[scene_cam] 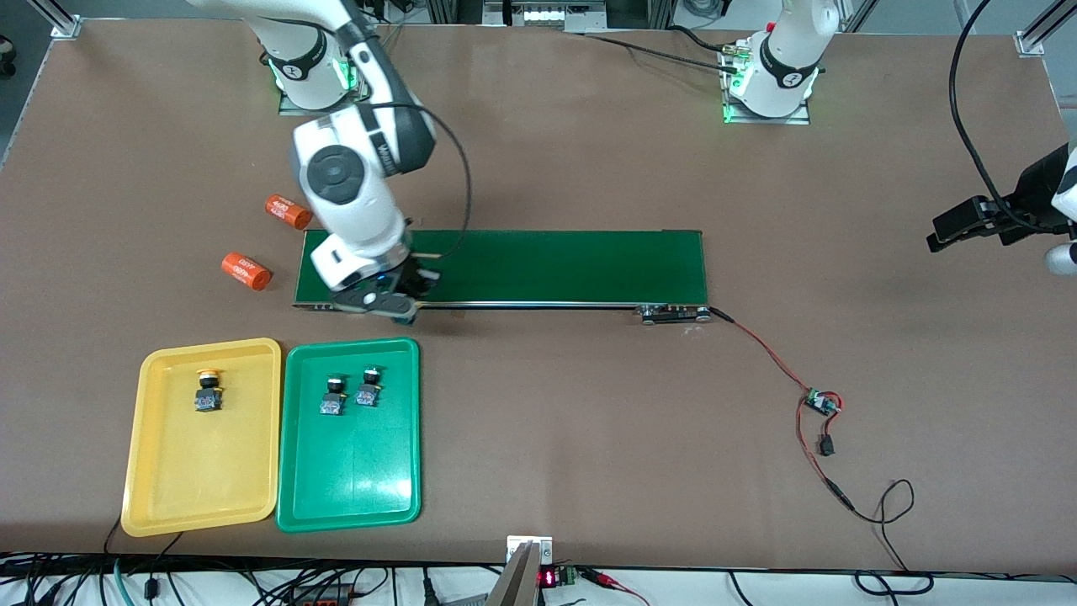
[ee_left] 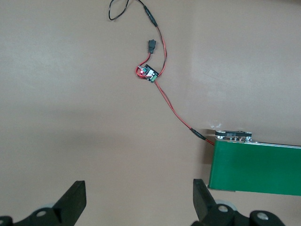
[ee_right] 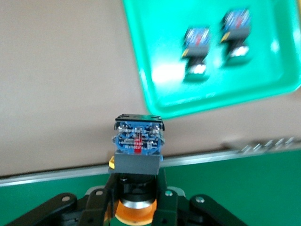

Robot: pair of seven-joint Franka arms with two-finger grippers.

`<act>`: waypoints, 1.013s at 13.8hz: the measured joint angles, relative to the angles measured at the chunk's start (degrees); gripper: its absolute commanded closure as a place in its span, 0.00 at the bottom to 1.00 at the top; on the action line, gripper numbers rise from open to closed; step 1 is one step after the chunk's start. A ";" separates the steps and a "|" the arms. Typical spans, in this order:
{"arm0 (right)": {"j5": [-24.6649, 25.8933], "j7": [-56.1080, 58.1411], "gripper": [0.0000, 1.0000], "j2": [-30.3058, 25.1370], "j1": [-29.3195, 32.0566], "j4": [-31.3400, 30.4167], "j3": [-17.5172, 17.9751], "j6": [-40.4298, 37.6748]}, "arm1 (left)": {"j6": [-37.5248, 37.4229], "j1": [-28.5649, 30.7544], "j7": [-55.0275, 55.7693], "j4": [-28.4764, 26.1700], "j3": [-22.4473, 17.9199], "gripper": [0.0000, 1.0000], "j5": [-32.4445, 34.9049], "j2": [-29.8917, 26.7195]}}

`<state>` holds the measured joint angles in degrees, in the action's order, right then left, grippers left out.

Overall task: Sort buttons by color to trays
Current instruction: 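Carry the orange-capped button over the yellow tray with the right gripper, then lower and release the button into the yellow tray with the right gripper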

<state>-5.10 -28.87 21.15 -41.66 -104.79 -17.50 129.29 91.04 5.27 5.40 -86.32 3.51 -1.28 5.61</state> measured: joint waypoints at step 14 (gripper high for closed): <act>-0.06 28.55 0.86 12.63 22.73 8.96 -0.81 0.65 | 0.00 -0.01 0.00 0.00 0.00 0.00 0.00 0.00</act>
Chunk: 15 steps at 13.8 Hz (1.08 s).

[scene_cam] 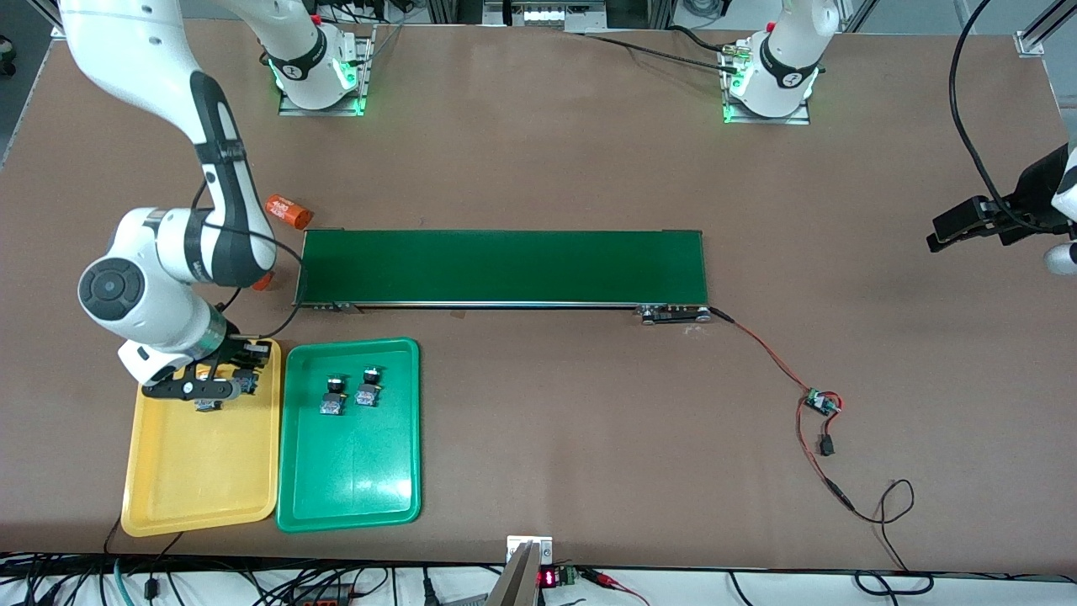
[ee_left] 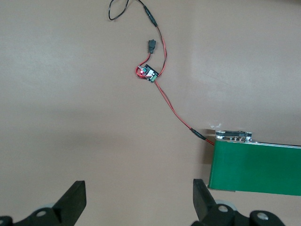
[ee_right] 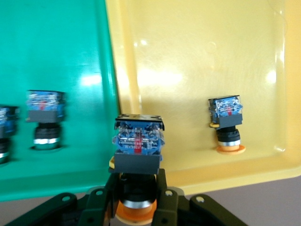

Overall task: Sort buttons by color to trays
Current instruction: 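Lower and release the button into the yellow tray with the right gripper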

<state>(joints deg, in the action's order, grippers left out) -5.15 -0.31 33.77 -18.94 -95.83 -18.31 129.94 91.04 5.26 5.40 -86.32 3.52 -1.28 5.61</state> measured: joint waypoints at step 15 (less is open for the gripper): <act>-0.04 2.59 0.00 8.05 3.61 2.39 0.39 10.45 | 0.00 0.00 0.00 0.00 0.00 0.00 0.00 0.00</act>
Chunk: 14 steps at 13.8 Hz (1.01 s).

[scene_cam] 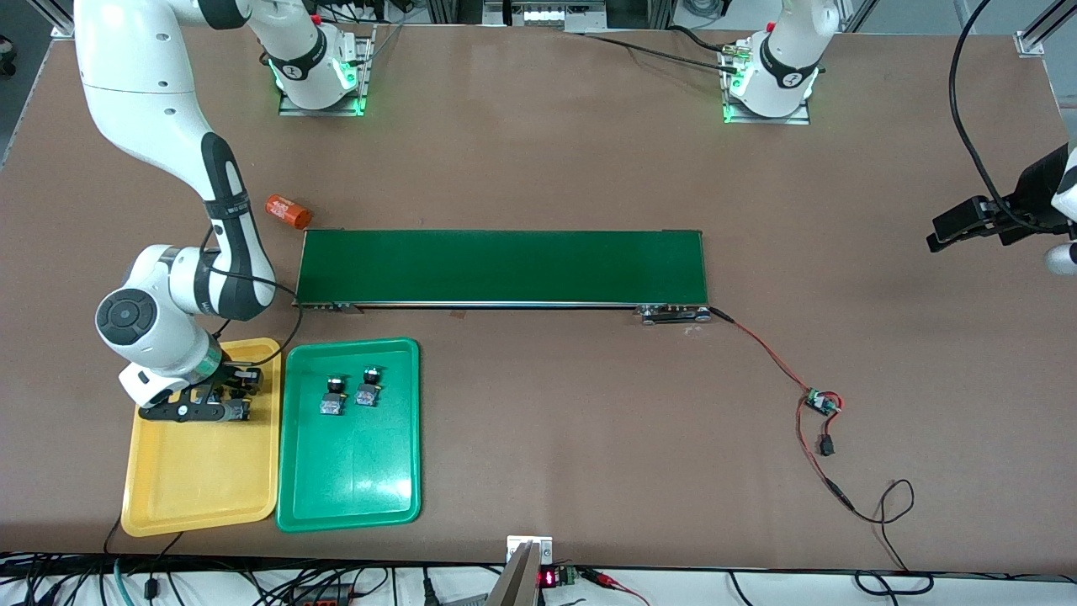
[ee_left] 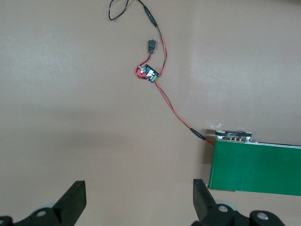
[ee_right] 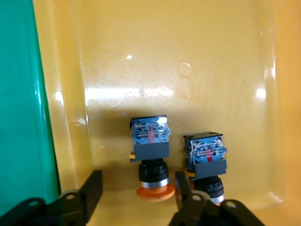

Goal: Sort buttons by color to trays

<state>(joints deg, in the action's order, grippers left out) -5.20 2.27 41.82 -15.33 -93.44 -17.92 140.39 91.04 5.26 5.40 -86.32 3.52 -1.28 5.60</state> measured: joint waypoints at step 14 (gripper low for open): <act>1.31 -2.18 0.00 -24.34 -0.86 4.03 3.01 -39.85 | 0.00 -0.04 0.00 0.00 0.05 0.00 0.00 0.00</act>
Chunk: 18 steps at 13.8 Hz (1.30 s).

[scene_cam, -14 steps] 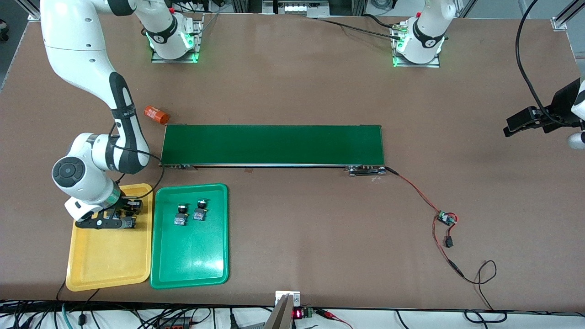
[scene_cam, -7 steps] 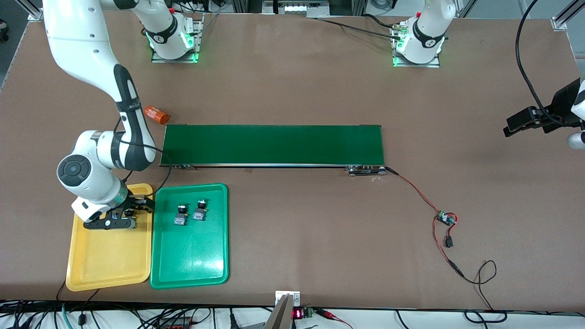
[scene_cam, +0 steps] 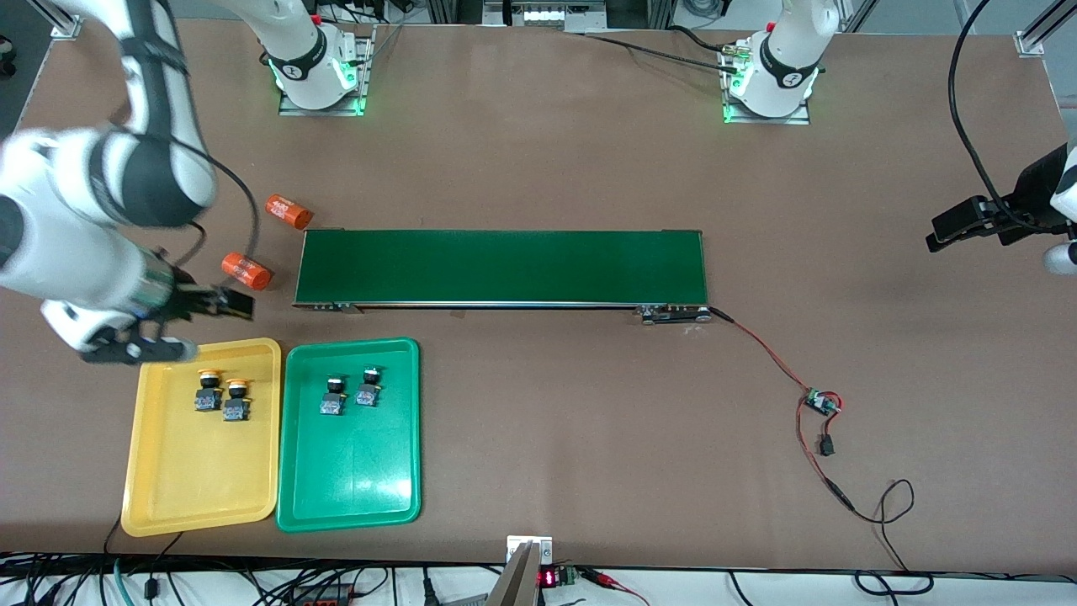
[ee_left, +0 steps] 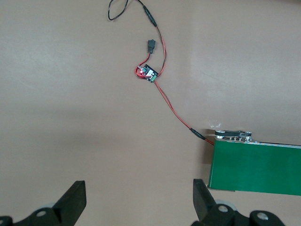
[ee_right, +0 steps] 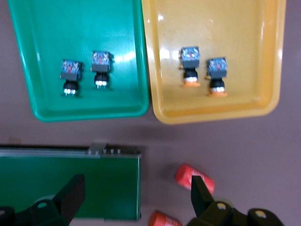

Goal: Sort buttons by color to trays

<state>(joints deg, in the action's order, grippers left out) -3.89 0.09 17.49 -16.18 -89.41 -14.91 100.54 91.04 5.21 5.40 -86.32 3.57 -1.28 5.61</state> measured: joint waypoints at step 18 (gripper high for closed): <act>7.89 -2.10 0.00 -15.59 20.78 -4.85 19.29 -13.99 | -0.10 -0.10 -0.03 -0.26 0.40 0.00 0.00 0.00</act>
<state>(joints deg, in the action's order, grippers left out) 4.01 -2.01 1.90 4.59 -94.26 4.38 86.54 90.95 5.12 5.36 -86.58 3.96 -1.28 5.60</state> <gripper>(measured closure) 0.000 0.000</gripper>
